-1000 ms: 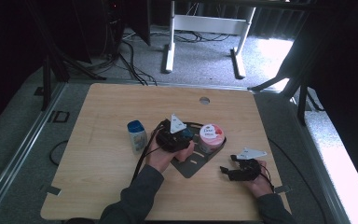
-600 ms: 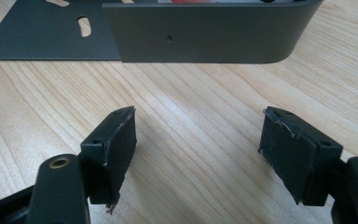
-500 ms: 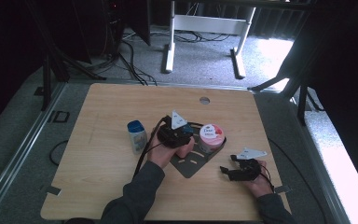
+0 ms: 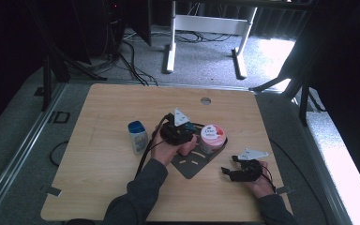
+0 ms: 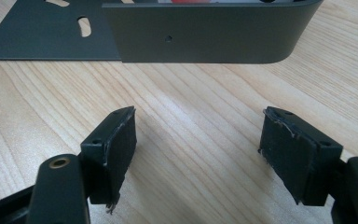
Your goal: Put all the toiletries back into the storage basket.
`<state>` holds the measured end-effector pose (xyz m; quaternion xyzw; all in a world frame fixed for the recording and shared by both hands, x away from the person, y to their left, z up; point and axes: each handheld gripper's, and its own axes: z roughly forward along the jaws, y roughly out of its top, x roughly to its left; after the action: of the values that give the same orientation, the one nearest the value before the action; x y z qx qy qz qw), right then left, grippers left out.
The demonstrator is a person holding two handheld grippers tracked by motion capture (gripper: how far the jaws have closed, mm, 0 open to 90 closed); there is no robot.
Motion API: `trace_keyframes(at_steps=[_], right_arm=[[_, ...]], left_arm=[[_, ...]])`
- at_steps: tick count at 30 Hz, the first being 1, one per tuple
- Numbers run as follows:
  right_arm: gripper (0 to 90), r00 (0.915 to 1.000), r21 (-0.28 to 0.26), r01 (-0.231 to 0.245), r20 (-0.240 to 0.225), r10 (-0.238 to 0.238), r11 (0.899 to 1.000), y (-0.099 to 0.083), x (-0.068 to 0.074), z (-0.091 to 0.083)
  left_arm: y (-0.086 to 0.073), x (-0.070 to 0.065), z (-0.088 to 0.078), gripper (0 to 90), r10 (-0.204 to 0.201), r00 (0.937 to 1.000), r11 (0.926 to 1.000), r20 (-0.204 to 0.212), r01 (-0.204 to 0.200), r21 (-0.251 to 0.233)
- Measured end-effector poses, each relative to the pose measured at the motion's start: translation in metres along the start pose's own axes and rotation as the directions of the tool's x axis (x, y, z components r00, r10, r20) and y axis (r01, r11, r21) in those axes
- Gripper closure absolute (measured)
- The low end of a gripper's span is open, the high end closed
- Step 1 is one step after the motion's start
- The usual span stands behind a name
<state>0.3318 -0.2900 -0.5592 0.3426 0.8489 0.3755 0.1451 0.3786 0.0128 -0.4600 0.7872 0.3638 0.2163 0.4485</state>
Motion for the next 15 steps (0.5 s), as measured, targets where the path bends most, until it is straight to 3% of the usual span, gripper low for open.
trace_keyframes(at_steps=[15], right_arm=[[26.5, 1.0, 0.0, 0.0, 0.0, 0.0, 1.0, 0.0, 0.0001, 0.0]], left_arm=[[0.0094, 0.005, 0.007, 53.0, -0.021, 0.9995, 0.9997, -0.023, 0.02, -0.014]])
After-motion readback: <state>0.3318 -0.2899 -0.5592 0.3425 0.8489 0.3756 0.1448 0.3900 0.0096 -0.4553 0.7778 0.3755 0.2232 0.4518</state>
